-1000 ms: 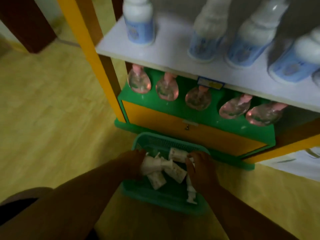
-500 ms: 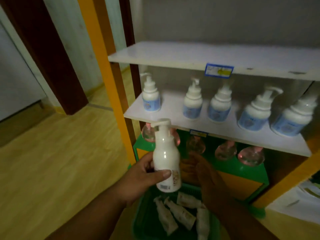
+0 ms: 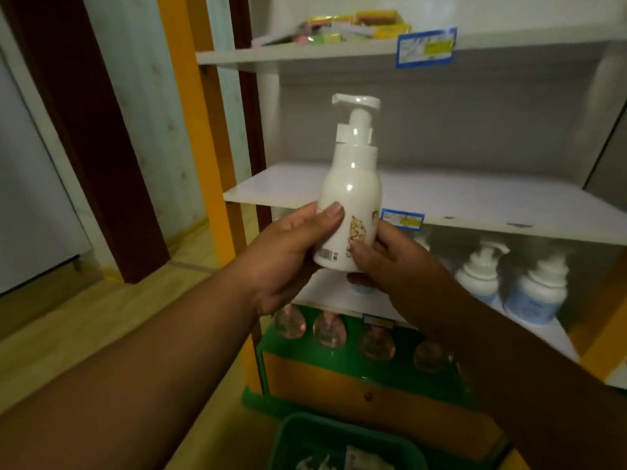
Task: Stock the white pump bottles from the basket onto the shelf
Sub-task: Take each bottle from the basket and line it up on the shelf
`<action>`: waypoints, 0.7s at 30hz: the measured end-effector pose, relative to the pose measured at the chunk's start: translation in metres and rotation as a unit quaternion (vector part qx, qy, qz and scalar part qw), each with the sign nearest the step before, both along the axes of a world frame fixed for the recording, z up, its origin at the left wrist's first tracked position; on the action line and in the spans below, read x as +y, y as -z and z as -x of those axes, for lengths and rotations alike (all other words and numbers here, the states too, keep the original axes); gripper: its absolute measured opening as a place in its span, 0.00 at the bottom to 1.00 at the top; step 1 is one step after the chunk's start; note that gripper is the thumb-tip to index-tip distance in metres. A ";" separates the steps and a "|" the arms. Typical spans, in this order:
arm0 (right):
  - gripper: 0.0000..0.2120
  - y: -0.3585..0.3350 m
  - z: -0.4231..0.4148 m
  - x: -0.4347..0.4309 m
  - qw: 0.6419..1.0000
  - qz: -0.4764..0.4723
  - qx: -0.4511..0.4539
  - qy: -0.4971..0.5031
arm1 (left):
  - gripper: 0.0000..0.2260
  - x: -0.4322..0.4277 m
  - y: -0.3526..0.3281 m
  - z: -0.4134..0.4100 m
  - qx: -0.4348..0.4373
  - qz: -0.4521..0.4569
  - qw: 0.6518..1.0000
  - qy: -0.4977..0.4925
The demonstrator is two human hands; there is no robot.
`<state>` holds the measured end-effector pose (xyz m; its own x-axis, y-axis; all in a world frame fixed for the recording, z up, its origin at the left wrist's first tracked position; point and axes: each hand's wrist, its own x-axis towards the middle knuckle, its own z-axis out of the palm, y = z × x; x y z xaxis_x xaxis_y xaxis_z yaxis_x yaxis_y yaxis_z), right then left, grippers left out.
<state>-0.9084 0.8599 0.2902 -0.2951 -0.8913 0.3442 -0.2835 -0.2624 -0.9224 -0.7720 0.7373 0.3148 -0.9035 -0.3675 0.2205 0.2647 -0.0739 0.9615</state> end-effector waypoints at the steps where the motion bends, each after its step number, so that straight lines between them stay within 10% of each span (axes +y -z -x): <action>1: 0.11 -0.009 0.002 -0.004 1.000 -0.002 0.006 0.005 | 0.21 -0.005 -0.009 0.001 0.010 0.000 1.000 0.002; 13: 0.26 -0.047 0.011 -0.074 0.980 -0.004 0.084 0.178 | 0.24 -0.061 -0.033 0.022 -0.061 0.115 0.981 -0.146; 21: 0.35 -0.050 0.045 -0.092 0.985 -0.066 0.105 0.121 | 0.20 -0.106 -0.031 0.026 -0.067 0.057 0.988 -0.129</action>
<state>-0.9533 0.7675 0.3406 -0.4391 -0.8445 0.3065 -0.5110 -0.0458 -0.8584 -0.7979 0.6310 0.3456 -0.8071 -0.5689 0.1577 0.1298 0.0896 0.9875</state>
